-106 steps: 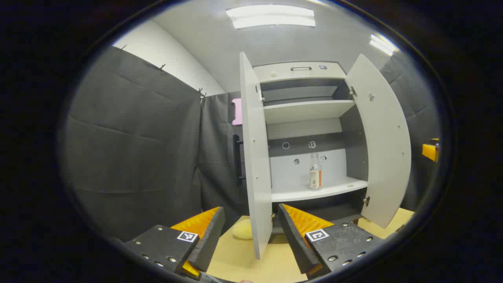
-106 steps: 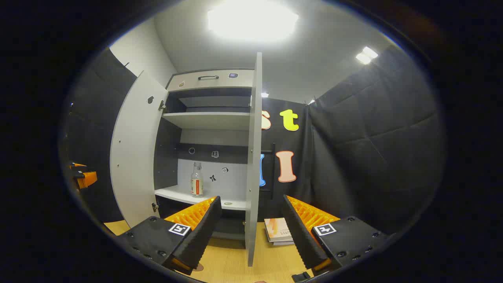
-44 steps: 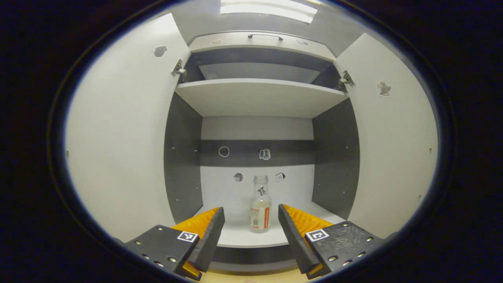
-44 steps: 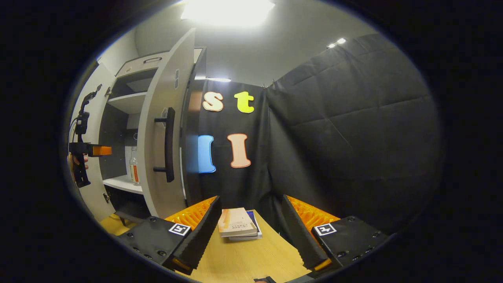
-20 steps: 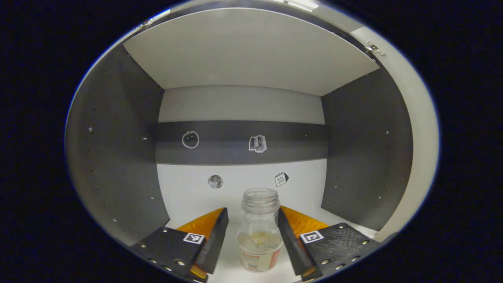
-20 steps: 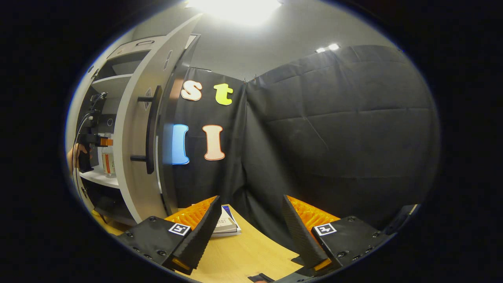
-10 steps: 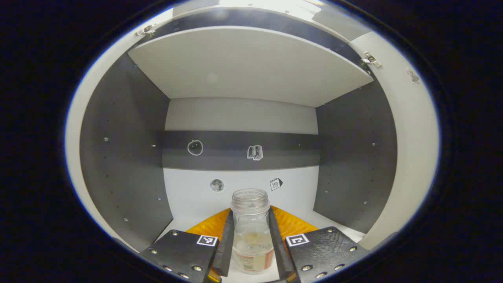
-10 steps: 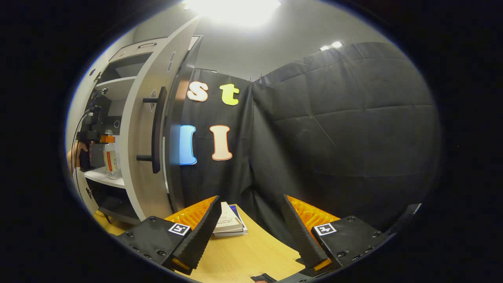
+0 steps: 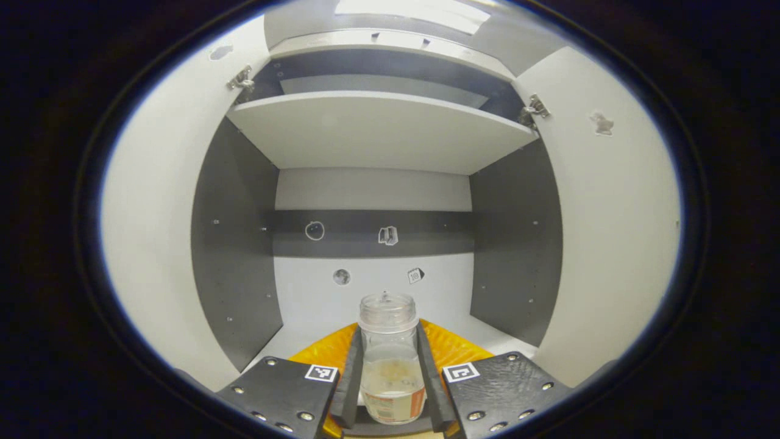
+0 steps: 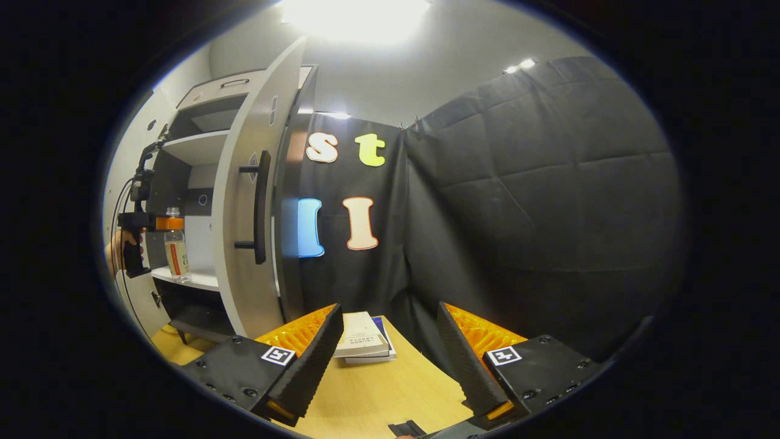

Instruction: Grasp the bottle in the cabinet with the left hand and place it on the coaster, then close the right door with the right hand and the left door with the left hand.

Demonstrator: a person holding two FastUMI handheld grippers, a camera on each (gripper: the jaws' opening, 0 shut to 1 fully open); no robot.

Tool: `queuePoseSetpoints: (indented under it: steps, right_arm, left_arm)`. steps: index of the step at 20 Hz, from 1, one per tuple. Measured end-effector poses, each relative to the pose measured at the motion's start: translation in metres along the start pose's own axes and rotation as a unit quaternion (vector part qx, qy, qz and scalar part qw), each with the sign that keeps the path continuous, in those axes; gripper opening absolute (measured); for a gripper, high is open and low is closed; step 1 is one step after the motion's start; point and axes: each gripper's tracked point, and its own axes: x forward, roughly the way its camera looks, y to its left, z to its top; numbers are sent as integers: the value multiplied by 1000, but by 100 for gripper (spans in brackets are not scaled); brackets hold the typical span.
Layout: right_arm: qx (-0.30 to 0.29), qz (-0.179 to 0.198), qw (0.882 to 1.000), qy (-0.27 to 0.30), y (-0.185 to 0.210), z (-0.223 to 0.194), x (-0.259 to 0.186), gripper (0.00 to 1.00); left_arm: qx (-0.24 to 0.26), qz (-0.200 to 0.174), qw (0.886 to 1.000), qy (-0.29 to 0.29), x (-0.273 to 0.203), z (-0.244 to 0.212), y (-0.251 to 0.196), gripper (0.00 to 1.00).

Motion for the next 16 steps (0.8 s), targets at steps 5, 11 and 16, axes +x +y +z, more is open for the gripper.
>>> queuePoseSetpoints:
  steps: [5,11,16]
  right_arm:
    - [1,19,1000,8,-6,-8,-17,98]
    - [-1,38,999,19,-8,-17,-33,98]
    - [-1,58,998,23,-6,-23,-42,98]
  left_arm:
    - [-9,3,1000,7,-38,-15,-10,47]
    - [-13,-8,1000,4,-80,-41,-29,48]
    - [-23,-14,999,20,-111,-76,-43,47]
